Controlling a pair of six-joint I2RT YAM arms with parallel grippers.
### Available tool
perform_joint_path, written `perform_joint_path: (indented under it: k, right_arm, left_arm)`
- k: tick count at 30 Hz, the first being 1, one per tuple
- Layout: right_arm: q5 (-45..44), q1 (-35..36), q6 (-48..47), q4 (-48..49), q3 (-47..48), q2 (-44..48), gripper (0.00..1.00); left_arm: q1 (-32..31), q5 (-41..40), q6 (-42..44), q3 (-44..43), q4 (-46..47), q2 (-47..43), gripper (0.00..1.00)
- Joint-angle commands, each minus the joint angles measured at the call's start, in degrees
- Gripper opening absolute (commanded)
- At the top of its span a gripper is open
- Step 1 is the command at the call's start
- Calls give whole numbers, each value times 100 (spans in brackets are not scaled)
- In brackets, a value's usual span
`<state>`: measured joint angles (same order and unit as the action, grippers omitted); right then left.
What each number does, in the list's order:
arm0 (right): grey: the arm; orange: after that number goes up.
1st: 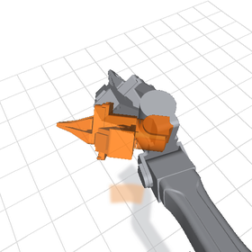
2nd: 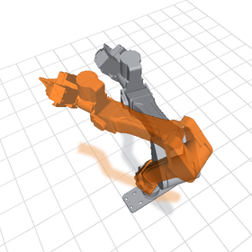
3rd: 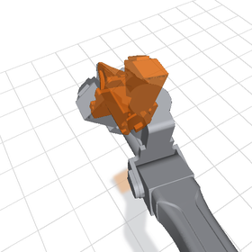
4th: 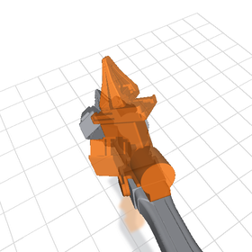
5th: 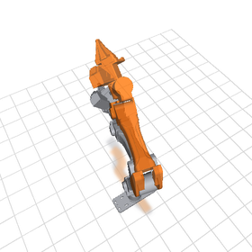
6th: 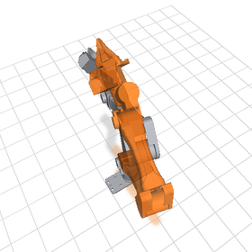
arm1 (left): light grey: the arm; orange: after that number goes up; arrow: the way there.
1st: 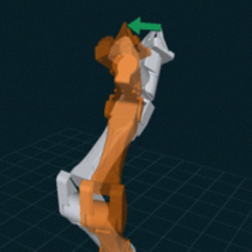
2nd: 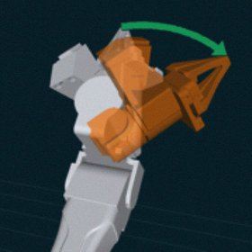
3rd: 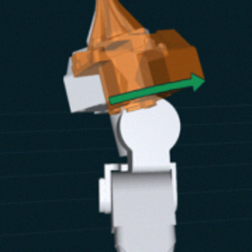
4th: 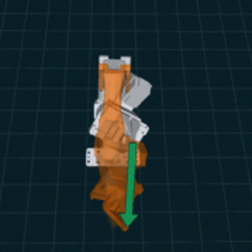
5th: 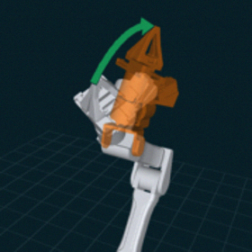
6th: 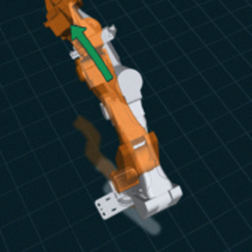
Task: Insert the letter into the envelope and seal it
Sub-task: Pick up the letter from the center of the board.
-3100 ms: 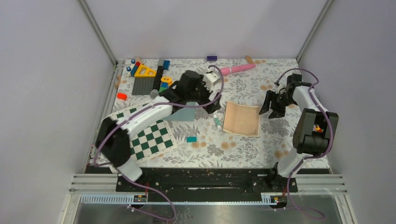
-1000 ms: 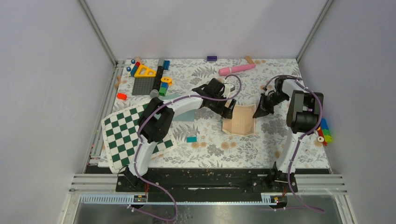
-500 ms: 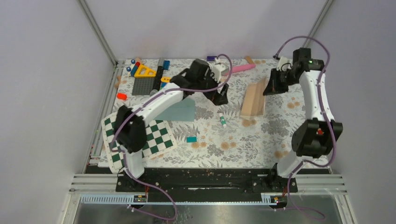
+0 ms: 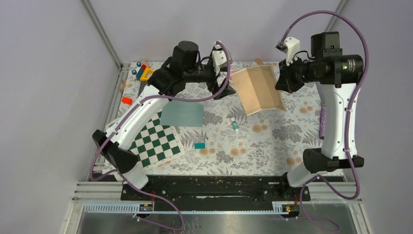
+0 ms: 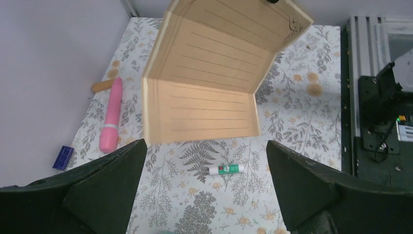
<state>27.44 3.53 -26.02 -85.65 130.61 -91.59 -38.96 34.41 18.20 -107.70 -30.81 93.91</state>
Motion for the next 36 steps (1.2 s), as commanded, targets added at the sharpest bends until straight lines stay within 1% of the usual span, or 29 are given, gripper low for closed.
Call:
perform_joint_path:
  k: [1,7,12,16,21,25,27,28,30,36]
  right_arm:
    - [-116,498,-705,-1180,-50,421,0]
    - [-281,949,-927,-1177,-569,728,0]
    - [-358,1133,-997,-1165,-755,817,0]
    - [-423,1188,-1053,-1147,-666,869,0]
    - [-680,1221,-1024,-1063,-411,862,0]
    - [-832,1221,-1000,-1007,-259,869,0]
    - [-862,1216,-1000,-998,-158,877,0]
    - [-852,1220,-997,-1002,-102,876,0]
    - [-806,1222,-993,-1007,-27,887,0]
    - [-790,1229,-980,-1023,31,886,0]
  left_arm:
    - [7,793,611,-268,-340,111,99]
    - [11,821,1027,-670,-684,416,99]
    - [11,1438,1256,-759,-1105,580,99]
    - [11,1897,1263,-410,-1164,594,99]
    - [3,2252,1217,67,-1164,595,98]
    - [-2,2287,1213,272,-1161,552,93]
    - [-1,2225,1244,326,-1158,533,87]
    - [-5,2194,1241,328,-1164,537,81]
    - [-5,2175,1215,293,-1164,560,66]
    - [0,2170,1054,77,-1165,708,43]
